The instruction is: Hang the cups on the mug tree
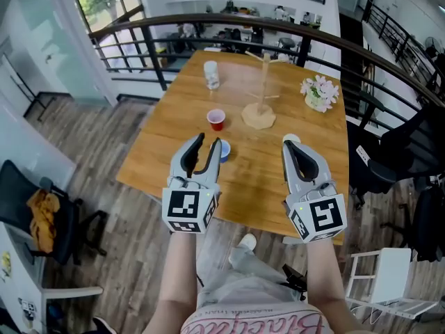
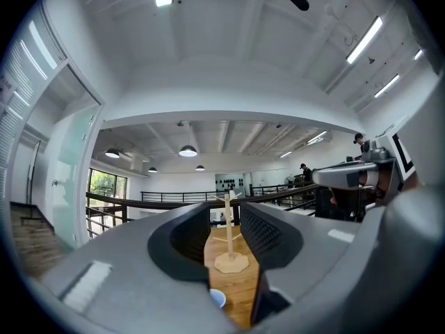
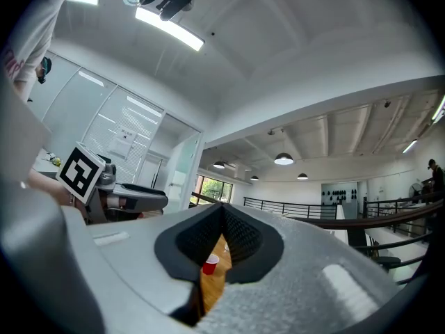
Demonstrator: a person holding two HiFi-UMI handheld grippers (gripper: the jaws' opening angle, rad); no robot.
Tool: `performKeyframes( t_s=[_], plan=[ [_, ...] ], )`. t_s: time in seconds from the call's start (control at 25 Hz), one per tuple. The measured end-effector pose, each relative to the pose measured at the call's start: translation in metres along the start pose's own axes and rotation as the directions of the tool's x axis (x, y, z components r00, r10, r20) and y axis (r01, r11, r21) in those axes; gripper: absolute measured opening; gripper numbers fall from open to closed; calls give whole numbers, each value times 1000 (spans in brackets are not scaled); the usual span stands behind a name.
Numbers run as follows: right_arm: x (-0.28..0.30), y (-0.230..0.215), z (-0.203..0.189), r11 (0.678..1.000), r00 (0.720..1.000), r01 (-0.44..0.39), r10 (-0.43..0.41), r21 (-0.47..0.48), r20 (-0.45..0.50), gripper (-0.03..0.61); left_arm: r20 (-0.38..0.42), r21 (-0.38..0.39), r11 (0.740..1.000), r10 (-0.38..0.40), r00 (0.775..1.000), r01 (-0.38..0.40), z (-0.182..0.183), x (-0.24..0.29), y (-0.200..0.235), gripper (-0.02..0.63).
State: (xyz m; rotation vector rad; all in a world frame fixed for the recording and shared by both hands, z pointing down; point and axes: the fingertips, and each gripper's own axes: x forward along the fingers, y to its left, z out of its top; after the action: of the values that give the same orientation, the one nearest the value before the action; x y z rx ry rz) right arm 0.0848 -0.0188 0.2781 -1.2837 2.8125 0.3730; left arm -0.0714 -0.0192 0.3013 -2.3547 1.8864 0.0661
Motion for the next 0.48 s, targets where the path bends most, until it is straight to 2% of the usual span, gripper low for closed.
performKeyframes(
  t_s=[0.16, 0.48],
  plan=[
    [20, -7, -9, 1000, 1000, -4, 4, 15, -8, 2, -8, -9, 1000, -6, 1000, 6, -5, 20, 11, 185],
    [66, -29, -39, 999, 999, -10, 12, 44, -39, 2, -64, -10, 1000, -16, 998, 16, -35, 63, 33, 186]
  ],
)
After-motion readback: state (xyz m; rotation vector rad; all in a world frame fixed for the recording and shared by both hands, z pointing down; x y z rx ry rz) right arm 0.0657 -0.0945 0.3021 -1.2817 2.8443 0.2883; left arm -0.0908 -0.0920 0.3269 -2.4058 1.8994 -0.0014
